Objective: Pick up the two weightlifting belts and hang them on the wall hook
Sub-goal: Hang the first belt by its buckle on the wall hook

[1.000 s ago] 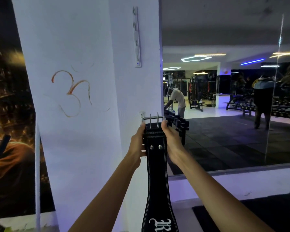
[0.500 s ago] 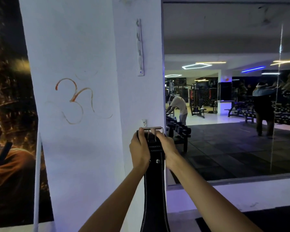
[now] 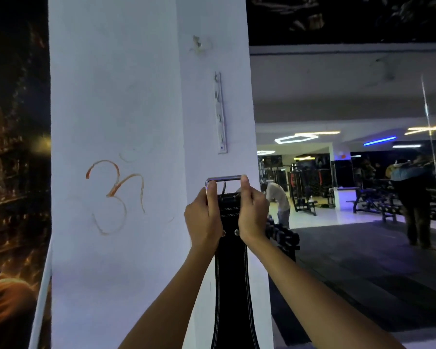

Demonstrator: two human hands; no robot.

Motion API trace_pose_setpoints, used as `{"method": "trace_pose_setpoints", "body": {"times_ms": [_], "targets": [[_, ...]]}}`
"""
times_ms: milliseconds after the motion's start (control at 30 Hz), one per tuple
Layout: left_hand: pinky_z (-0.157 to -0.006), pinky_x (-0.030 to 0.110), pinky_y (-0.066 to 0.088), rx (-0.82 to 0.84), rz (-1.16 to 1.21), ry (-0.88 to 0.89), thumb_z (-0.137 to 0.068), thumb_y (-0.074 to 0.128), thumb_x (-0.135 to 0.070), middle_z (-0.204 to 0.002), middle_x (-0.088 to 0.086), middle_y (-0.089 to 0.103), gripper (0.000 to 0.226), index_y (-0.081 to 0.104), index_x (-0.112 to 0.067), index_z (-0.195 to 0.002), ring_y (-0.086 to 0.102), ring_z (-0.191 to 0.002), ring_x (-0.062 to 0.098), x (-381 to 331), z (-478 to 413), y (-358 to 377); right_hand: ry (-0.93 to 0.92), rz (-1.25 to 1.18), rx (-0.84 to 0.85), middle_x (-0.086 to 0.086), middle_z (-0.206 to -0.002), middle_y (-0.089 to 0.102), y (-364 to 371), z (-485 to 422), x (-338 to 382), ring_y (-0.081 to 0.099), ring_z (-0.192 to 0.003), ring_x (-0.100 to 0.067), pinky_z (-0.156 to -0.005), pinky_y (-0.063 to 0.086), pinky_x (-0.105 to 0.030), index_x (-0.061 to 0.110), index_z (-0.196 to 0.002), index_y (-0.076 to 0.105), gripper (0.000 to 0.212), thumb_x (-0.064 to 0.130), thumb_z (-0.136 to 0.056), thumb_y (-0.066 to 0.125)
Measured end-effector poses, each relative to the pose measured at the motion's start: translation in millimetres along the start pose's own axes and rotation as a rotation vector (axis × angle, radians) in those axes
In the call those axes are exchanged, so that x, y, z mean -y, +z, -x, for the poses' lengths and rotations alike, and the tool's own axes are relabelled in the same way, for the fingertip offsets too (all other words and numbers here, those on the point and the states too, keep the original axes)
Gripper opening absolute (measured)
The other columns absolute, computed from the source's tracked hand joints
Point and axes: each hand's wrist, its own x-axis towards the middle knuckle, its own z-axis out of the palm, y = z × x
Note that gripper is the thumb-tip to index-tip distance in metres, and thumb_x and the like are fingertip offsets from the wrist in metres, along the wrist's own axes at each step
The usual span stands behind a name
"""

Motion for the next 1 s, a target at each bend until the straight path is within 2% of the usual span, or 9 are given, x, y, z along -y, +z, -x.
{"method": "trace_pose_setpoints", "body": {"times_ms": [133, 233, 333, 500, 633, 733, 800, 900, 1000], "targets": [[-0.054, 0.03, 0.034, -0.027, -0.041, -0.001, -0.099, 0.026, -0.039, -0.05, 0.004, 0.049, 0.057, 0.035, -0.018, -0.047, 0.048, -0.052, 0.019, 24, -79, 44, -0.103, 0.19, -0.008, -0.011, -0.053, 0.049, 32, -77, -19, 0.049, -0.06, -0.026, -0.054, 0.028, -0.029, 0.003, -0.056, 0.05, 0.059, 0.044, -0.096, 0.034], [-0.064, 0.036, 0.034, -0.092, -0.068, 0.008, -0.099, 0.024, -0.041, -0.068, 0.021, 0.06, 0.058, 0.043, -0.008, -0.055, 0.056, -0.072, 0.035, 41, -150, 82, -0.116, 0.266, -0.01, -0.023, -0.085, 0.066, 62, -149, -28, 0.059, -0.087, -0.034, -0.063, 0.03, -0.03, 0.01, -0.064, 0.056, 0.055, 0.048, -0.095, 0.032], [-0.069, 0.035, 0.034, -0.108, -0.053, -0.012, -0.099, 0.025, -0.04, -0.077, 0.016, 0.058, 0.054, 0.048, -0.004, -0.065, 0.056, -0.084, 0.035, 51, -213, 115, -0.102, 0.253, 0.005, -0.022, -0.101, 0.065, 96, -217, -37, 0.059, -0.099, -0.037, -0.07, 0.034, -0.033, 0.006, -0.076, 0.06, 0.056, 0.051, -0.094, 0.031], [-0.083, 0.041, 0.039, -0.095, -0.034, -0.046, -0.099, 0.028, -0.037, -0.1, 0.022, 0.063, 0.047, 0.051, -0.002, -0.078, 0.056, -0.099, 0.038, 78, -289, 157, -0.084, 0.287, 0.034, -0.02, -0.119, 0.06, 141, -300, -58, 0.054, -0.111, -0.036, -0.085, 0.041, -0.038, 0.001, -0.109, 0.061, 0.058, 0.048, -0.095, 0.029], [-0.088, 0.039, 0.038, -0.029, -0.079, -0.113, -0.097, 0.028, -0.03, -0.119, 0.023, 0.059, 0.046, 0.055, 0.005, -0.11, 0.053, -0.11, 0.038, 92, -323, 174, -0.011, 0.307, 0.09, -0.02, -0.13, 0.054, 161, -337, -72, 0.05, -0.119, -0.035, -0.093, 0.04, -0.038, 0.001, -0.121, 0.054, 0.055, 0.044, -0.096, 0.031], [-0.097, 0.044, 0.037, 0.004, -0.079, -0.099, -0.099, 0.023, -0.017, -0.128, 0.028, 0.051, 0.041, 0.045, 0.007, -0.124, 0.047, -0.118, 0.042, 95, -320, 175, -0.068, 0.363, 0.113, -0.023, -0.127, 0.056, 157, -340, -81, 0.051, -0.118, -0.037, -0.089, 0.041, -0.038, 0.0, -0.117, 0.057, 0.057, 0.047, -0.095, 0.031], [-0.092, 0.045, 0.038, -0.005, -0.063, -0.03, -0.1, 0.021, -0.02, -0.122, 0.026, 0.055, 0.041, 0.044, 0.001, -0.127, 0.05, -0.111, 0.041, 103, -309, 174, -0.177, 0.398, 0.123, -0.022, -0.112, 0.062, 149, -330, -92, 0.055, -0.107, -0.037, -0.08, 0.04, -0.039, 0.007, -0.096, 0.062, 0.059, 0.055, -0.093, 0.027], [-0.073, 0.038, 0.036, 0.031, -0.081, 0.122, -0.097, 0.025, -0.048, -0.096, 0.012, 0.061, 0.05, 0.048, -0.006, -0.109, 0.053, -0.088, 0.03, 115, -289, 173, -0.322, 0.388, 0.154, -0.009, -0.088, 0.059, 139, -312, -106, 0.053, -0.086, -0.031, -0.067, 0.034, -0.034, 0.014, -0.088, 0.047, 0.05, 0.06, -0.09, 0.028], [-0.07, 0.037, 0.036, 0.017, -0.092, 0.134, -0.096, 0.028, -0.049, -0.091, 0.011, 0.06, 0.046, 0.042, -0.005, -0.096, 0.054, -0.085, 0.032, 117, -286, 174, -0.355, 0.392, 0.135, 0.001, -0.078, 0.052, 139, -311, -107, 0.048, -0.077, -0.026, -0.056, 0.029, -0.032, 0.015, -0.081, 0.04, 0.045, 0.059, -0.089, 0.035]]}}
